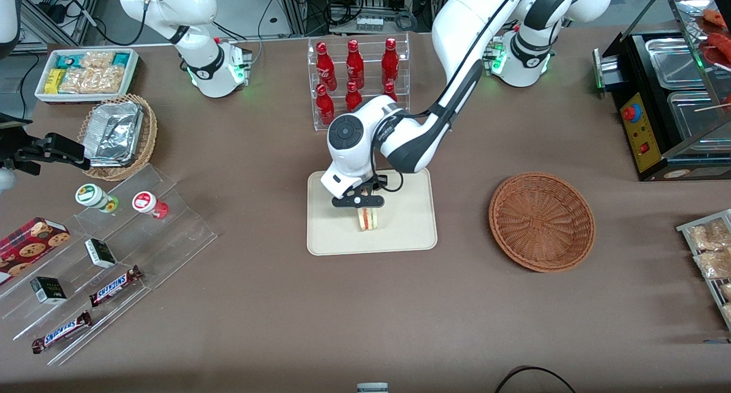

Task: Place sandwich from basket to tray
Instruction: 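Carry the sandwich with the left gripper over the cream tray, then lower the sandwich onto the tray and open the left gripper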

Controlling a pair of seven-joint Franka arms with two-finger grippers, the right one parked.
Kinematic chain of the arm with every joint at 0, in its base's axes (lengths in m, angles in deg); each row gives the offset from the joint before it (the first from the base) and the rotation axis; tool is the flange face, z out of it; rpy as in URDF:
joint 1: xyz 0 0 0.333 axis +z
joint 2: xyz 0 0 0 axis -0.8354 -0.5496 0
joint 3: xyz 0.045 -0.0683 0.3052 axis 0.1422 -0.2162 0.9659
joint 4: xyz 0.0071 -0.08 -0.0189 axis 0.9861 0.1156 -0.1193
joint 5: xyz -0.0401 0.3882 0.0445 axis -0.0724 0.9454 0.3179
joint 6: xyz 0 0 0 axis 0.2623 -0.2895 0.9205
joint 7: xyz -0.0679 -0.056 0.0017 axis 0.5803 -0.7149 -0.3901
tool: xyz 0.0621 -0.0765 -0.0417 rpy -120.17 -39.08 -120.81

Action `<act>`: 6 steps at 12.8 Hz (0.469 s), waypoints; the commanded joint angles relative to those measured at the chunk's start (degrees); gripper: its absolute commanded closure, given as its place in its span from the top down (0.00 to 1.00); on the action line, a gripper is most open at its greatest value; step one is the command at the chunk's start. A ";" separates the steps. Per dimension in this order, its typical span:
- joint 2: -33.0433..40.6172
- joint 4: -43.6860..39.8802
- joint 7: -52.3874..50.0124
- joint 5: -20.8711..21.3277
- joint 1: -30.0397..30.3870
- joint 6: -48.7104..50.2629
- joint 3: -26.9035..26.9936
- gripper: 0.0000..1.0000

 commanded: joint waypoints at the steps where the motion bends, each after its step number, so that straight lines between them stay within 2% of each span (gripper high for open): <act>1: -1.26 -1.84 -1.17 0.93 -1.46 0.37 0.69 0.00; 4: -1.17 -1.75 -0.91 0.93 -1.55 0.37 0.69 0.27; 6: -1.17 -1.84 -0.82 0.93 -1.55 0.37 0.69 0.58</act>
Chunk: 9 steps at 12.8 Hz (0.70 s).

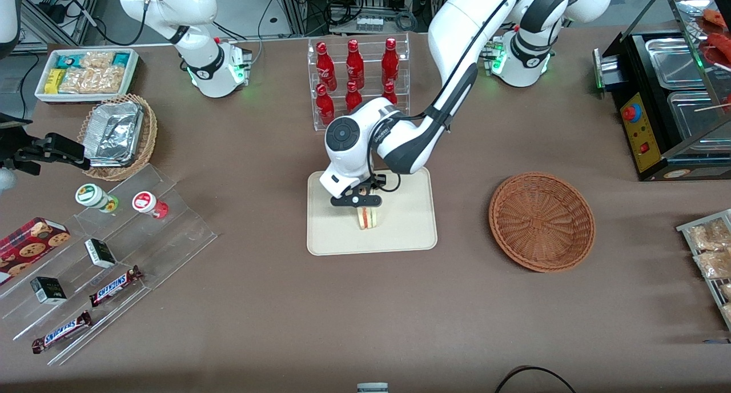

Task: Place sandwich from basket to tray
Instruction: 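Lower the sandwich onto the tray and open the left gripper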

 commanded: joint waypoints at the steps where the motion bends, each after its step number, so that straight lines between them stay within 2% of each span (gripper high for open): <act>1: -0.60 -1.65 -0.82 0.88 -0.94 0.42 0.69 0.65; 2: -0.43 -1.65 -0.73 0.88 -0.85 0.42 0.69 0.74; 3: 0.01 -1.65 -0.73 0.96 -0.85 0.59 0.78 0.91; 4: 0.54 -1.82 -0.82 0.96 -0.59 0.85 0.87 0.99; 9: 9.13 -1.74 -1.88 0.52 3.00 6.28 2.54 0.99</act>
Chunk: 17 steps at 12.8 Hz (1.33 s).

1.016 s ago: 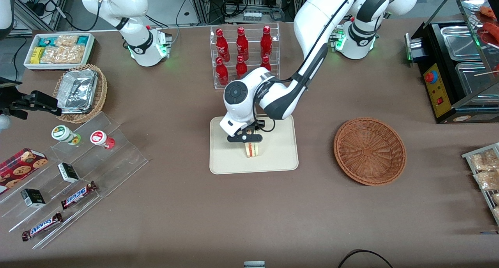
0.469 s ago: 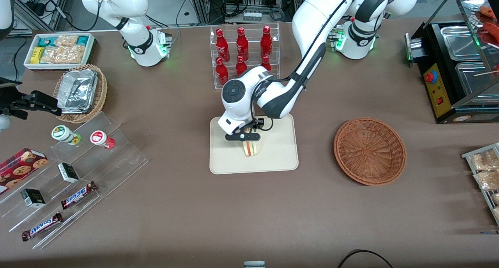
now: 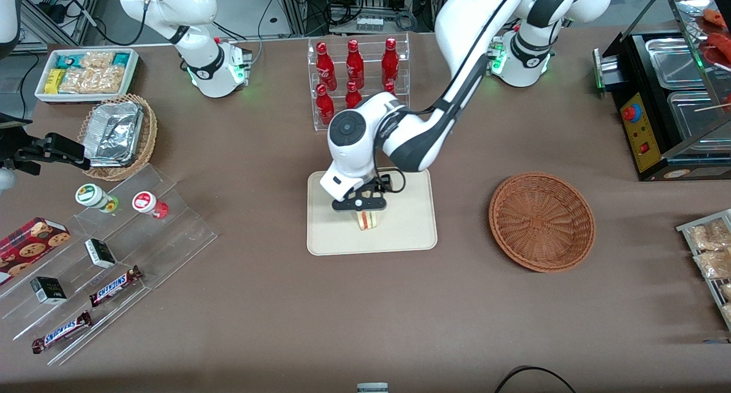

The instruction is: Place sandwich from basket to tray

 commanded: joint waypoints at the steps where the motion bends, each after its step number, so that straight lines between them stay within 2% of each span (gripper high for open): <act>1: 7.10 1.23 -0.98 0.32 3.26 5.79 0.11 0.99; 5: 17.55 2.19 0.15 0.76 9.41 16.69 0.11 0.99; 9: 30.38 12.45 6.48 0.84 16.18 18.38 0.11 0.99; 11: 33.82 14.84 11.20 0.84 19.34 20.30 0.11 0.99; 17: 40.07 15.20 27.21 0.32 30.07 28.74 0.20 0.99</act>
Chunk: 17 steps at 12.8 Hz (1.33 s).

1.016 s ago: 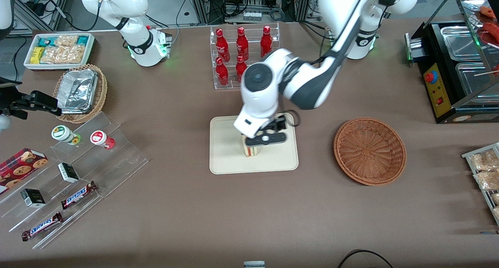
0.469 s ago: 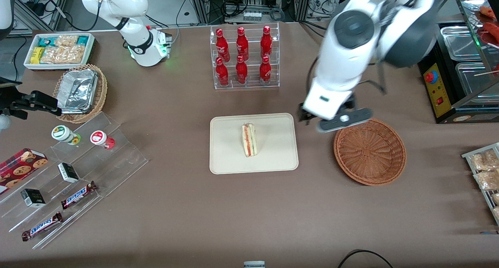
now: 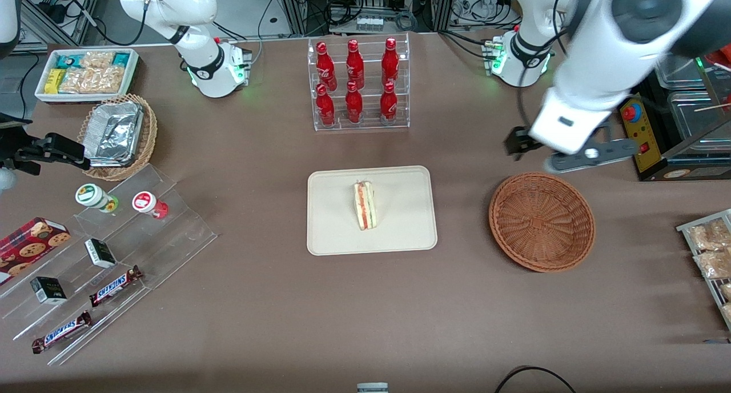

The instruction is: Place sandwich from basket to tray

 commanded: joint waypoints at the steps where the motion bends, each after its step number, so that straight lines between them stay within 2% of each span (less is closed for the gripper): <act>1: 4.02 1.78 6.42 -0.16 4.97 2.56 -0.70 0.99; 4: 5.87 1.78 14.94 -0.42 11.47 4.67 -0.70 0.99; 11: 6.49 1.87 20.94 -0.68 15.27 3.80 -0.70 0.99; 13: 6.40 1.52 21.99 -3.31 15.36 3.18 -0.70 0.99; 15: 6.23 1.52 27.16 -4.89 17.02 3.09 -0.79 0.99; 17: 6.05 1.43 27.27 -4.47 17.03 2.92 -0.70 0.99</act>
